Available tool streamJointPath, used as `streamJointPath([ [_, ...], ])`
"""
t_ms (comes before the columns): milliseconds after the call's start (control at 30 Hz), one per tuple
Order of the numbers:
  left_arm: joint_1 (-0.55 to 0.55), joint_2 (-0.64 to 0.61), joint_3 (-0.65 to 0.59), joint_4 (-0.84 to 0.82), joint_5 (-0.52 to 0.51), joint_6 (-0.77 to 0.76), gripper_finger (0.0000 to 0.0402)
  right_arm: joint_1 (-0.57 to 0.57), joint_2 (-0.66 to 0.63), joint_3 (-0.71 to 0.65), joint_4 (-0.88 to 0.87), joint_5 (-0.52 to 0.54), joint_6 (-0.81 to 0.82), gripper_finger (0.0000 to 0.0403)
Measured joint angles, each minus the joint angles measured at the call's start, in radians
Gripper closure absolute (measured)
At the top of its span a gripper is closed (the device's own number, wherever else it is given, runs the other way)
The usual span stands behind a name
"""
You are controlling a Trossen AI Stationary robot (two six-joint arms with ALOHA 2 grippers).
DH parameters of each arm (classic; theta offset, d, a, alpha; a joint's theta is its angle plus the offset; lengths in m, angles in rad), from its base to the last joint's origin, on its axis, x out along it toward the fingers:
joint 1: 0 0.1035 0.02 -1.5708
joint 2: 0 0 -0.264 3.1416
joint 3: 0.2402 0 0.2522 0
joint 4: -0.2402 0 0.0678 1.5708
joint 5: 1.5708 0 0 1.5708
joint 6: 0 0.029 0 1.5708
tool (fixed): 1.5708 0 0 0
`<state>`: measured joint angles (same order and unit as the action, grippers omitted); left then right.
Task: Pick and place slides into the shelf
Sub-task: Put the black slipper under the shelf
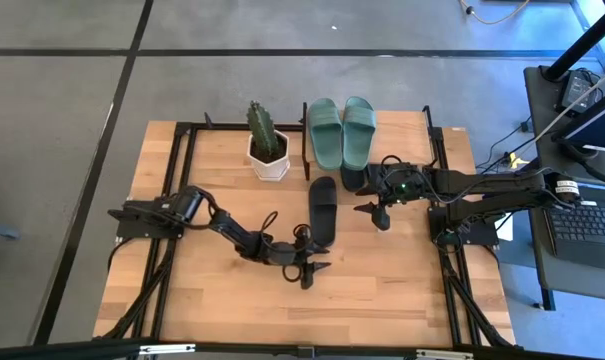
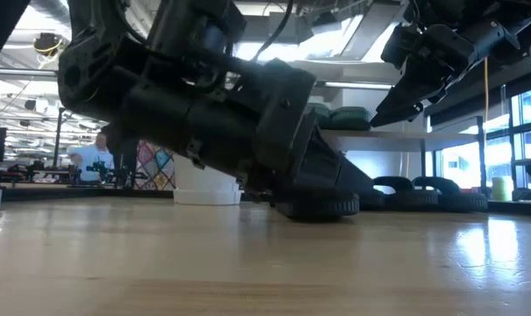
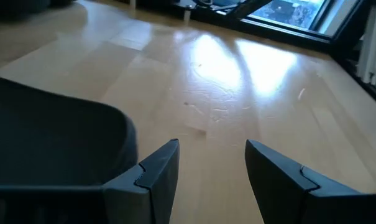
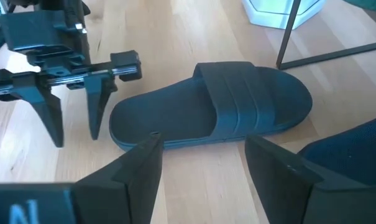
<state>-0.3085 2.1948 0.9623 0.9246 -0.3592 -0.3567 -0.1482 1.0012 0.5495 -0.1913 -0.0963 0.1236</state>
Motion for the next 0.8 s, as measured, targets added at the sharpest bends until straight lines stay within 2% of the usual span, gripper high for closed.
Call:
streamJointPath([
  [267, 0.044, 0.000, 0.000, -0.080, 0.003, 0.001, 0.0227, 0.000, 0.000, 0.000, -0.002, 0.000, -0.001, 0.0176],
  [600, 0.126, 0.000, 0.000, -0.079, 0.012, 0.056, 0.0227, 0.000, 0.000, 0.000, -0.017, 0.000, -0.005, 0.0176],
  [800, 0.184, 0.000, 0.000, -0.078, 0.061, 0.105, 0.0227, 0.000, 0.000, 0.000, -0.017, 0.000, -0.030, 0.0176],
])
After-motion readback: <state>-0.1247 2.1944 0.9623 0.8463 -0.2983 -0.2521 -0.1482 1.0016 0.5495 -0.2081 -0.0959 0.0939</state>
